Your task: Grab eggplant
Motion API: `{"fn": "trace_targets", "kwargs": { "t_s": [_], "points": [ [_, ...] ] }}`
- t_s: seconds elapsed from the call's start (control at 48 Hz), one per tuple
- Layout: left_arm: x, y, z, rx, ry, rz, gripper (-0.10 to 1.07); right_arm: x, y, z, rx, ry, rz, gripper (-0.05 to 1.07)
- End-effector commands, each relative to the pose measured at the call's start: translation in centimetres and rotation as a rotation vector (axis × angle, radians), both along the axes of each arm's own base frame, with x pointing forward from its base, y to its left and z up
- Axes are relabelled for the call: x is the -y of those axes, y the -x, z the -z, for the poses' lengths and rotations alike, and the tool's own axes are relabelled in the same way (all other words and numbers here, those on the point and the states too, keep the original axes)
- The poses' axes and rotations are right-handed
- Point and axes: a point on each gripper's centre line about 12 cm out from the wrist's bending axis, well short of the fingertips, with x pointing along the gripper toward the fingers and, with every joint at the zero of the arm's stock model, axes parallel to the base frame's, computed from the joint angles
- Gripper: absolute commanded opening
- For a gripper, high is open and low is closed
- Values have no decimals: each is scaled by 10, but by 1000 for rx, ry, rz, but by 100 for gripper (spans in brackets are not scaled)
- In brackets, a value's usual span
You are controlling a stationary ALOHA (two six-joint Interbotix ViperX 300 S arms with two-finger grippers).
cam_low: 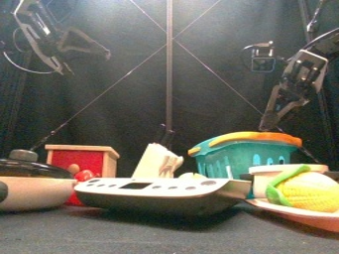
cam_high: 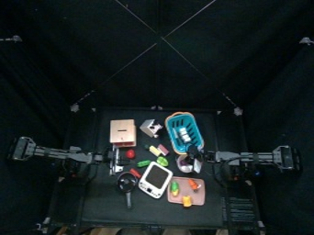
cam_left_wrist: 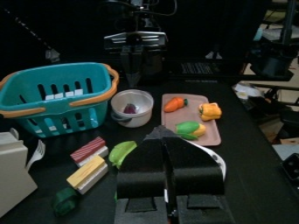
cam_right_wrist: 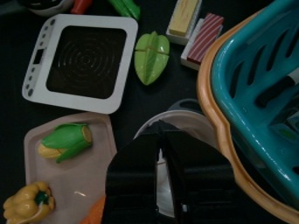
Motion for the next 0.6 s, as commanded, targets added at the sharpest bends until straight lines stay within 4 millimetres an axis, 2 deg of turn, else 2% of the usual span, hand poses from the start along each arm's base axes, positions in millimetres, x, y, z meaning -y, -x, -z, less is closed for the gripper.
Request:
{"fn": "trace_targets", "kwargs": {
  "t_s": [0.0, 0.104, 0.229, 0.583],
  "points": [
    [1, -3, -9, 31, 3, 4, 1, 1, 1, 0, 3, -1, 7, 54],
    [1, -3, -8, 28, 3, 4, 1, 1, 2, 5, -18, -1, 6, 67],
    [2, -3, -7, 24, 2, 5, 1, 2, 2, 12, -44, -5, 9, 78],
    [1, -1, -4, 17, 2, 5, 1, 10, 0, 40, -163, 0, 20, 80]
  ]
}}
